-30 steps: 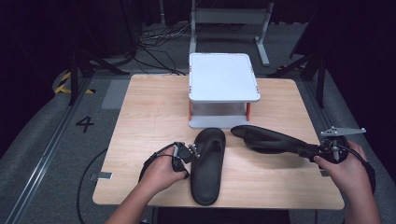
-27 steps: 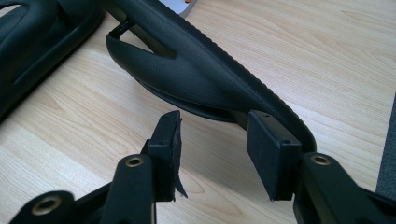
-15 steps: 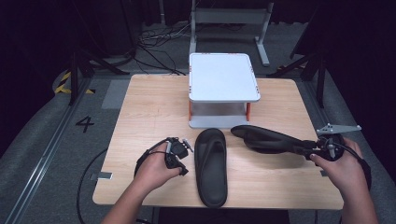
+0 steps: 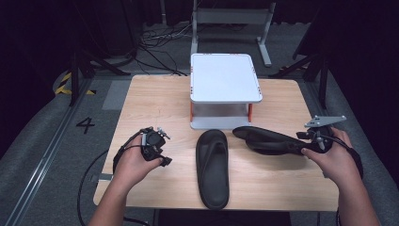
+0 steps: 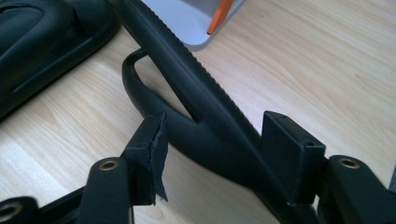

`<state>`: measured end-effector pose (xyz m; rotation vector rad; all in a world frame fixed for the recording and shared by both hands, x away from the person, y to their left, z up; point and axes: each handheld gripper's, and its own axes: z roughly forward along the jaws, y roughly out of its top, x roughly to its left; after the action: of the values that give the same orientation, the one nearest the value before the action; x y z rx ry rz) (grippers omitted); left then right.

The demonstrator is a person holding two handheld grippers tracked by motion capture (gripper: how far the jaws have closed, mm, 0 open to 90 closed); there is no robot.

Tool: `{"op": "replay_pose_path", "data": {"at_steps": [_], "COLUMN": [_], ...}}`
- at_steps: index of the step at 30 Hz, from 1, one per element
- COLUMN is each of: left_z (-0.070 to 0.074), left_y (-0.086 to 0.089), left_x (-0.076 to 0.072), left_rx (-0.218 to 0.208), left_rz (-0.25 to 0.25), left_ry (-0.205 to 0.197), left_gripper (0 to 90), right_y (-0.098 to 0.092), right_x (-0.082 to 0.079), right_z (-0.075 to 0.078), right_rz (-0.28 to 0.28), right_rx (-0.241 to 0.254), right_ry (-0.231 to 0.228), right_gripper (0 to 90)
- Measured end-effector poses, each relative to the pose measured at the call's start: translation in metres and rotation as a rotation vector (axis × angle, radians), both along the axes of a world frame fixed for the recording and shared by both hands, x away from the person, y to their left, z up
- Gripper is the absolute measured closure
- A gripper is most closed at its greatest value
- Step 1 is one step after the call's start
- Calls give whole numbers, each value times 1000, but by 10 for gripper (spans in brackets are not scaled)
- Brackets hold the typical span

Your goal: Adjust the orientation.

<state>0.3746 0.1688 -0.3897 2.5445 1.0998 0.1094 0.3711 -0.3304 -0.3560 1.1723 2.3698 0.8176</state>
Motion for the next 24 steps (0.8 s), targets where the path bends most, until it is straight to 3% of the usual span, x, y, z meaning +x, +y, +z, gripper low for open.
{"op": "replay_pose_path", "data": {"at_steps": [7,17,18,19,21,24], "left_z": [-2,-5,-6,-7,-7,-8], "left_y": [11,10,9,9,8,8], "left_x": [-1,0,-1,0,0,0], "left_rx": [-2,6,13,12,17,18], "left_rz": [30,27,26,23,23,23], "left_ry": [1,7,11,11,11,13], "left_gripper": [443,441,441,443,444,446], "right_y": [26,55,57,58,60,63], "right_x": [21,47,50,53,55,52], "right_z": [-2,-22,-24,-26,-27,-23], "right_rz": [79,161,167,172,188,191], "right_rx": [-52,-106,-103,-87,-159,-202], "right_ry": [20,66,68,68,56,57], "right_gripper": [389,387,409,486,546,605]}}
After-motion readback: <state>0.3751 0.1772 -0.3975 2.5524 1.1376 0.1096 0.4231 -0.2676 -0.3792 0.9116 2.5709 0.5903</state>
